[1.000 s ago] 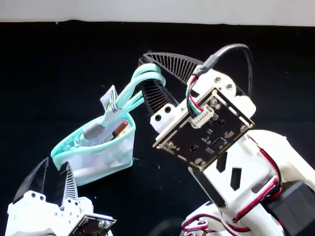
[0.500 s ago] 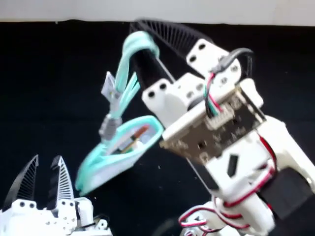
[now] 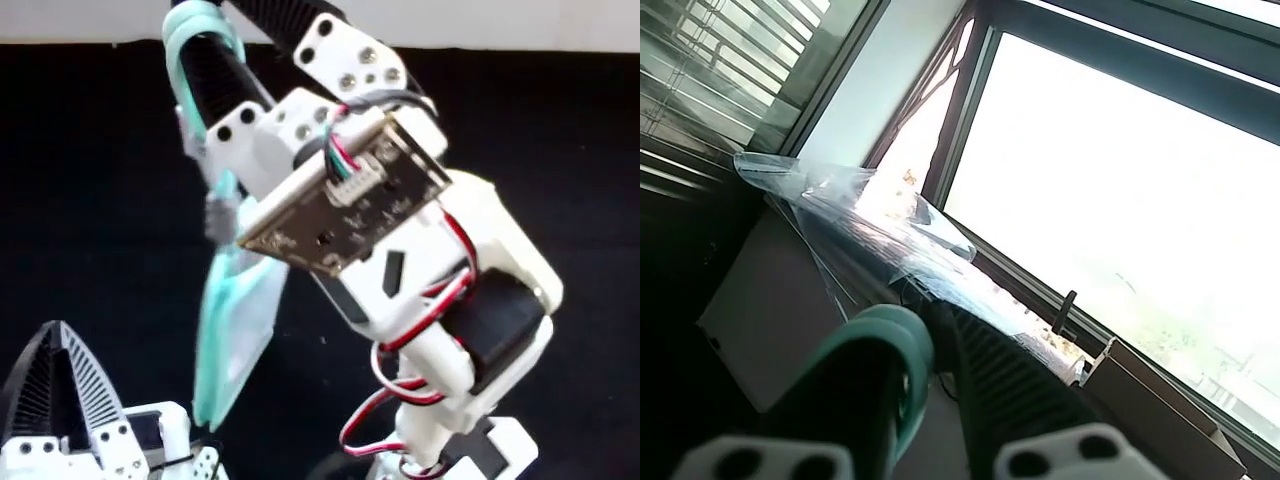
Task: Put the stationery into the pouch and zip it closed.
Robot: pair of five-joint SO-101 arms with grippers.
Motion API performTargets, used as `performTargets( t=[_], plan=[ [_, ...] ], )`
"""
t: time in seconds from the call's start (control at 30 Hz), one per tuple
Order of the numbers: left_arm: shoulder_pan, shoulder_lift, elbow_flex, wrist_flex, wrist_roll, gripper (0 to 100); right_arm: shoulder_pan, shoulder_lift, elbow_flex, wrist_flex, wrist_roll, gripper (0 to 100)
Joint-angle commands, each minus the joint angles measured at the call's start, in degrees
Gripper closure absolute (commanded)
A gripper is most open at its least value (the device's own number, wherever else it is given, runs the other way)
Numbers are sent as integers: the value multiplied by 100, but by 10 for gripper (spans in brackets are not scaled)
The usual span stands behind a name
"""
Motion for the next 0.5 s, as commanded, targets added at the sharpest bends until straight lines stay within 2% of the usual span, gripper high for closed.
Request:
performTargets(
  t=[0.0, 0.3, 0.37, 0.47],
  plan=[
    [426, -22, 549, 431, 35, 992, -66, -101, 4, -163, 44, 991],
    [470, -22, 321, 422, 35, 973, -66, -92, 48, 48, 44, 991],
    [470, -22, 259, 615, 105, 915, -48, -92, 57, 57, 44, 991],
    [470, -22, 215, 862, 967, 771, -40, -92, 57, 57, 44, 991]
  ],
)
